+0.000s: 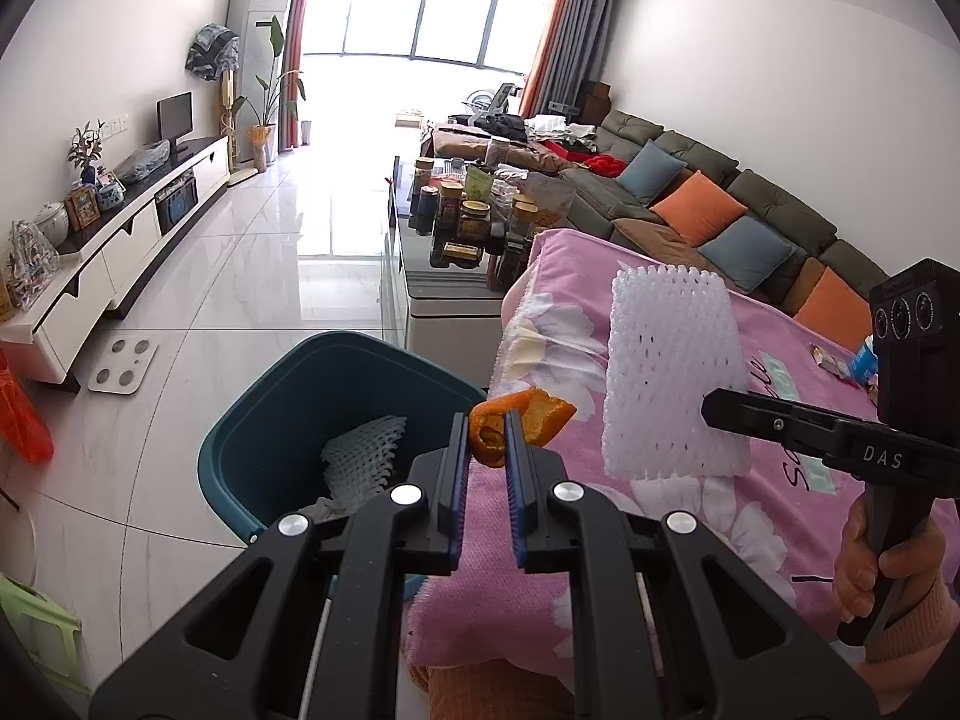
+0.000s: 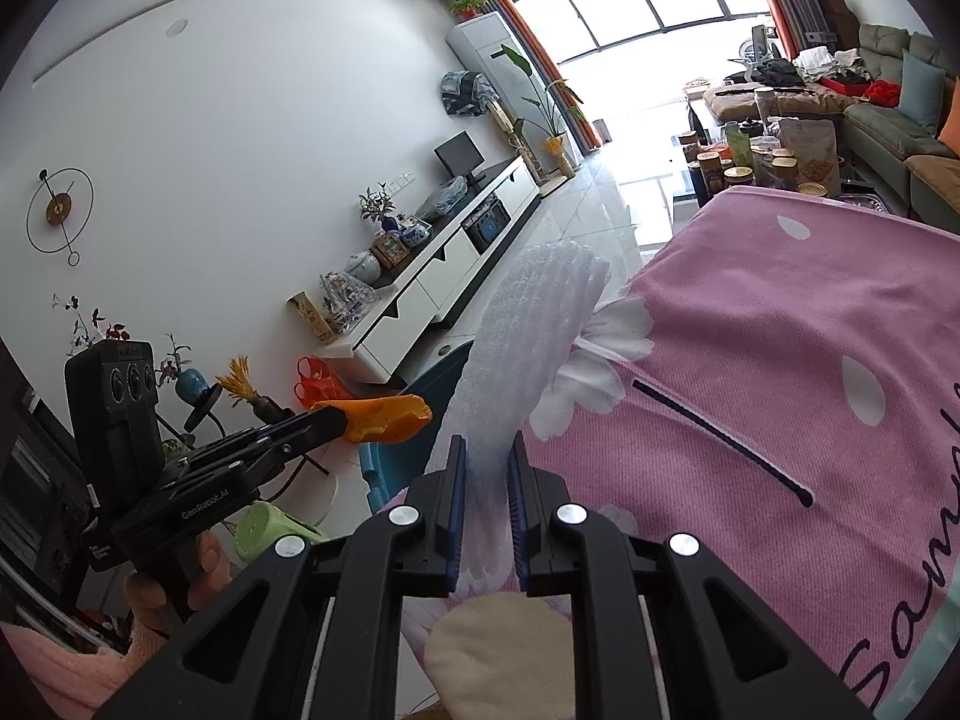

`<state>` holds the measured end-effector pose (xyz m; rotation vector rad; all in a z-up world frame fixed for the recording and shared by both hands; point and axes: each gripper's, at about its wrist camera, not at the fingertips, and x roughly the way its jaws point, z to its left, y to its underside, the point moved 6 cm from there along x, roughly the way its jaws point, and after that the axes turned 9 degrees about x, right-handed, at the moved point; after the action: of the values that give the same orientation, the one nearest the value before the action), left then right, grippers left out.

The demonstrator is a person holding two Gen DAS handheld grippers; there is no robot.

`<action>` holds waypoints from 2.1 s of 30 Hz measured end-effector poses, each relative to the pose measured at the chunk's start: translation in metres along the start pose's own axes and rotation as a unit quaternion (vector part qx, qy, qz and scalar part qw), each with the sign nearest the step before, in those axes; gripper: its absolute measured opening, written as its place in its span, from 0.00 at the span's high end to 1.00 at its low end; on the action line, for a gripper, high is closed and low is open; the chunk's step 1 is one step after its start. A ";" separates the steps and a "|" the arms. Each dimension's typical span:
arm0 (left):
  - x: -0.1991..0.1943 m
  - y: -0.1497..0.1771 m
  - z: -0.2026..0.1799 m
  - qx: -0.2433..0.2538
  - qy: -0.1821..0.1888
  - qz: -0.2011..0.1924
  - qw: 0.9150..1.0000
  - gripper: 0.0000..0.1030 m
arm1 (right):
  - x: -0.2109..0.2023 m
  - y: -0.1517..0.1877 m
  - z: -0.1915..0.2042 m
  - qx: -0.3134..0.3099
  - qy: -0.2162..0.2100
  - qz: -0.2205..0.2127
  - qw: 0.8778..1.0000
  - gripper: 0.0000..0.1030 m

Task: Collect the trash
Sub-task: 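Lift the peel and foam net and carry both to the teal bin, then lower the peel and foam net into the teal bin and open both tools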

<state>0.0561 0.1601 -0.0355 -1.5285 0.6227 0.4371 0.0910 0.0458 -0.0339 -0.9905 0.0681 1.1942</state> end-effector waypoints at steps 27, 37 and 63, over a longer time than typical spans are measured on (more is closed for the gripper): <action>0.004 0.008 0.034 -0.038 -0.038 0.004 0.999 0.88 | 0.042 -0.007 0.025 -0.020 -0.012 0.039 0.999 0.88; 0.013 0.010 0.040 -0.050 -0.043 0.009 0.998 0.88 | 0.056 -0.007 0.026 -0.022 -0.008 0.054 0.998 0.88; 0.041 0.018 0.045 -0.076 -0.053 0.028 0.995 0.88 | 0.088 -0.005 0.044 -0.035 0.000 0.084 0.996 0.88</action>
<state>0.0812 0.2000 -0.0780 -1.6230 0.5605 0.6177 0.1126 0.1410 -0.0508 -1.0612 0.1118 1.3586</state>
